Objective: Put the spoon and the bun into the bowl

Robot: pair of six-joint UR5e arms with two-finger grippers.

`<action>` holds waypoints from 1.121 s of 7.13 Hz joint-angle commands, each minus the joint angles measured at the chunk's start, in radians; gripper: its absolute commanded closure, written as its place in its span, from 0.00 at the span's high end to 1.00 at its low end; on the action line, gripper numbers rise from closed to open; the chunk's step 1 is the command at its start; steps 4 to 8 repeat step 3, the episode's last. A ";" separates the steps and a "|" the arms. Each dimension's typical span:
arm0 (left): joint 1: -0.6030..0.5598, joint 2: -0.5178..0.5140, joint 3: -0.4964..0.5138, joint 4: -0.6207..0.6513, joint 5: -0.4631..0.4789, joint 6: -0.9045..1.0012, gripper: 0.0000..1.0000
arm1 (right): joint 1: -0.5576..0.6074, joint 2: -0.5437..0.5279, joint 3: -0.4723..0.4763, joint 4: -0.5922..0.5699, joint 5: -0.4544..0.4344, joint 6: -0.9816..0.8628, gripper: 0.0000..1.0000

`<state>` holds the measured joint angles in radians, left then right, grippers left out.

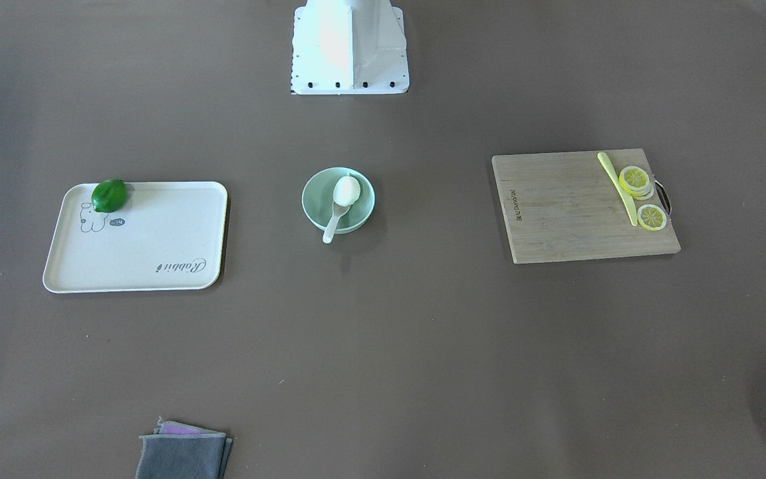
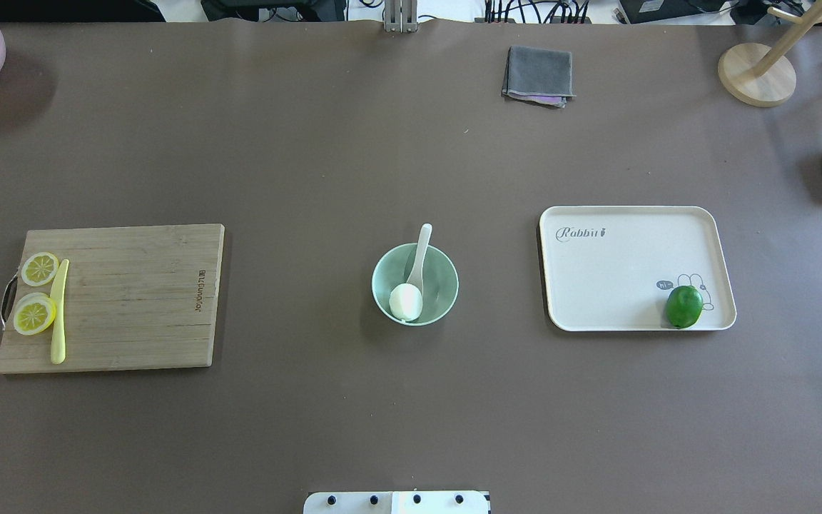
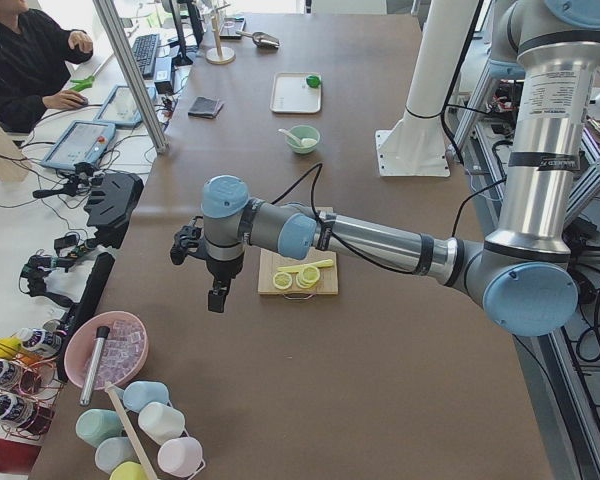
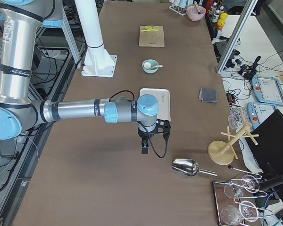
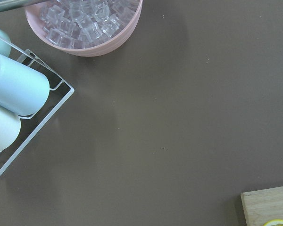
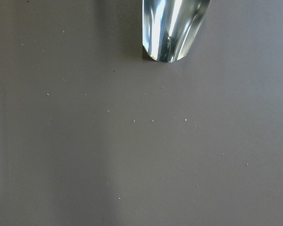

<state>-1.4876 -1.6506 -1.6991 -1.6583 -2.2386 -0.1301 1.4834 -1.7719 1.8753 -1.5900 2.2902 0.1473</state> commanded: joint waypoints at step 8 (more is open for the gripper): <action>0.000 0.009 0.001 0.000 0.002 -0.003 0.98 | 0.000 0.002 0.005 0.004 0.000 0.000 1.00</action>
